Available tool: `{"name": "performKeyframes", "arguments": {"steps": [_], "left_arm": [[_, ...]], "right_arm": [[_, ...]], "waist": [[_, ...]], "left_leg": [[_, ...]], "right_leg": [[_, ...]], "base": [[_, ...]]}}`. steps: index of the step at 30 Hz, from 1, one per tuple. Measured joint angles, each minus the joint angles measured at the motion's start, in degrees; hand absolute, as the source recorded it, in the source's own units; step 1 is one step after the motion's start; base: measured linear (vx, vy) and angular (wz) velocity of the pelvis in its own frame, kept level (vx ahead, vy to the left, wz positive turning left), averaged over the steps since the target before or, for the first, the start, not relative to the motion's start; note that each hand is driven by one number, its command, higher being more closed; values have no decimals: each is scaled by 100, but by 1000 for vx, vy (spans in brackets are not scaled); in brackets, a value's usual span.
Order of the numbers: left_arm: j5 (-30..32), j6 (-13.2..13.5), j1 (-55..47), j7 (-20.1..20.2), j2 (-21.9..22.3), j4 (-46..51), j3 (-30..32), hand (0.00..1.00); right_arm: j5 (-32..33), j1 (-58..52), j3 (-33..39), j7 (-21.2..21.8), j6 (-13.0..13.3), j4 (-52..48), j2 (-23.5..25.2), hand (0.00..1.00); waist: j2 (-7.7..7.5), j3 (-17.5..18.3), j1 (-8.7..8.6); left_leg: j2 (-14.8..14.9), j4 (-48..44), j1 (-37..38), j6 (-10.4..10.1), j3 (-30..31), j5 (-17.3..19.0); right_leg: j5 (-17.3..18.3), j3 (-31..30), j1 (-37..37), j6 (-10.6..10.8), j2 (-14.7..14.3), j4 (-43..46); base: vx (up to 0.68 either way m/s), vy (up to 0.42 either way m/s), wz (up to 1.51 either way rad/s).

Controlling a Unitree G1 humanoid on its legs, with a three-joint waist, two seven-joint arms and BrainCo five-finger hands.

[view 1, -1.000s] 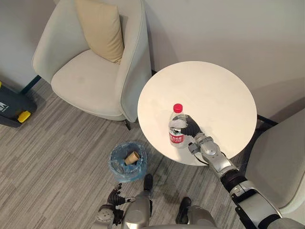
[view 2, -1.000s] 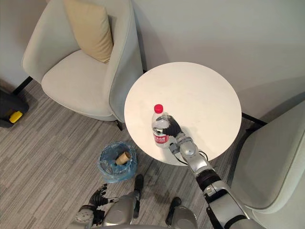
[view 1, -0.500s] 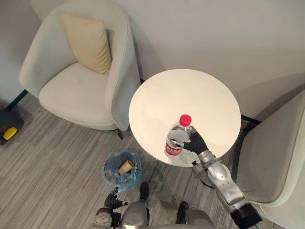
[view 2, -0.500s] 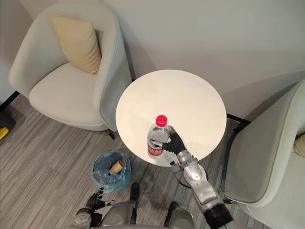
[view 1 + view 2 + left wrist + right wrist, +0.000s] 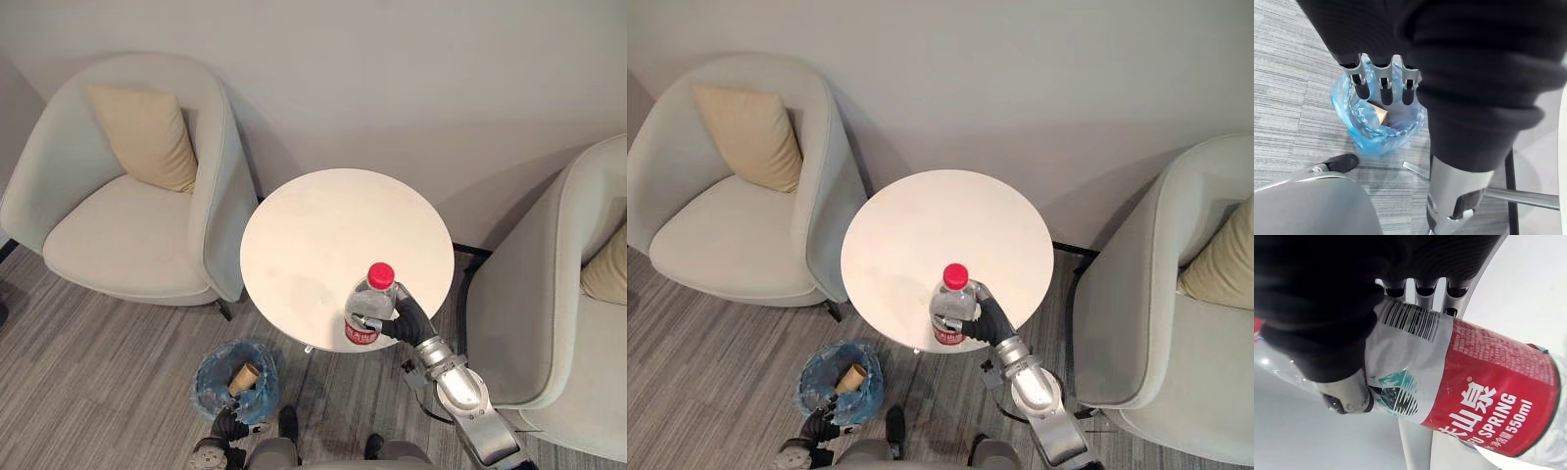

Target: Gather rubbish on tea table into small bin, then transfer packed bag to large trash can.

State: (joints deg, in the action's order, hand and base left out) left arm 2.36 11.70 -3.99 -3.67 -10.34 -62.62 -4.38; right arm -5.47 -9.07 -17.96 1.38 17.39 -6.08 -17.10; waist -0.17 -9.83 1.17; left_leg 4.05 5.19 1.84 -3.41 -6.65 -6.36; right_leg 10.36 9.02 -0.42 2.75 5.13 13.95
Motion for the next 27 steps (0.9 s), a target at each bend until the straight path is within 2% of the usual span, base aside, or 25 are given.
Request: {"name": "performKeyframes", "arguments": {"steps": [6,8,9,12,14,16,17,18,19,20,21,23,24,25,26,27], "left_arm": [[-5,0,-48,8,-35,-34,-115,0],[-5,-1,96,32,-94,-34,-291,0],[-5,10,202,94,-80,-3,-351,0],[-3,6,301,109,-59,24,-436,0],[-7,11,297,107,-61,34,-414,0],[-7,15,295,106,-39,102,-409,0],[-11,15,304,100,-21,161,-406,0],[-17,14,297,96,-18,162,-407,0],[-25,1,307,97,-39,138,-408,0],[-26,3,389,98,-65,138,-402,0],[-18,3,429,93,-75,139,-403,0],[7,3,495,93,-65,143,-427,0],[25,4,496,93,-59,144,-430,0],[69,5,504,94,-50,145,-436,0],[105,11,521,87,-46,142,-435,0],[141,10,517,86,-42,137,-435,0]], "right_arm": [[-429,-14,5,-20,-2,10,-14,100],[-434,-50,81,-57,-7,12,-14,100],[-468,-45,146,-136,-15,11,6,100],[-600,-6,259,-208,-15,12,51,100],[-635,1,254,-298,-12,8,116,100],[-635,14,265,-402,-2,6,99,100],[-635,16,305,-447,-4,7,88,100],[-635,27,312,-465,-5,8,83,100],[-635,59,330,-488,-11,10,96,100],[-632,119,432,-512,-3,9,130,100],[-632,160,517,-525,-6,13,165,100],[-622,169,926,-651,-13,20,211,100],[-616,167,1004,-661,-13,20,224,100],[-612,155,1161,-685,-13,20,258,100],[-613,146,1304,-740,-11,22,290,100],[-613,134,1368,-749,-9,21,315,100]], "waist": [[4,23,-52],[-12,22,-144],[-20,26,-213],[18,40,-154],[39,52,-42],[118,67,-43],[175,45,-20],[217,24,-6],[217,-5,-10],[140,-59,-15],[125,-86,-21],[60,-123,-120],[73,-115,-171],[100,-93,-253],[121,-81,-320],[171,-59,-355]], "left_leg": [[-45,-105,-43,31,-233,31],[-132,-250,-328,64,69,49],[-262,-382,-505,57,455,44],[-334,-455,-796,28,870,-59],[-310,-471,-1027,9,1237,-235],[-255,-619,-1356,-33,1636,-314],[-168,-590,-1475,-8,1735,-335],[-89,-525,-1518,72,1698,-283],[24,-337,-1546,516,1376,55],[46,-555,-1677,729,813,368],[49,-895,-1819,722,501,363],[9,-2472,-2009,834,-244,456],[9,-2750,-1947,908,-398,536],[55,-3019,-1727,782,-675,887],[108,-2792,-1403,509,-850,1129],[118,-2530,-1215,434,-879,1185]], "right_leg": [[113,-339,-368,42,66,555],[301,-730,-630,176,126,1119],[468,-963,-666,244,171,1283],[649,-963,-683,249,157,1320],[757,-951,-695,172,-5,1387],[767,-693,-747,73,-173,1343],[700,-507,-822,-44,-277,1326],[657,-414,-830,-104,-339,1284],[476,-292,-802,-277,-390,1055],[276,-104,-750,-394,-245,769],[238,16,-759,-413,-163,742],[221,505,-717,-439,136,770],[216,640,-673,-435,196,745],[187,890,-614,-403,301,688],[131,1069,-562,-337,358,607],[105,1149,-534,-302,366,569]], "base": [[-56,-3,-21],[-71,-44,87],[-35,-55,116],[-102,-92,93],[-145,-124,80],[-149,-156,98],[-147,-162,93],[-160,-165,81],[-171,-108,80],[-169,-94,81],[-164,-70,95],[-194,-79,105],[-148,-5,110],[-57,40,111],[-47,71,108],[-19,96,78]]}}
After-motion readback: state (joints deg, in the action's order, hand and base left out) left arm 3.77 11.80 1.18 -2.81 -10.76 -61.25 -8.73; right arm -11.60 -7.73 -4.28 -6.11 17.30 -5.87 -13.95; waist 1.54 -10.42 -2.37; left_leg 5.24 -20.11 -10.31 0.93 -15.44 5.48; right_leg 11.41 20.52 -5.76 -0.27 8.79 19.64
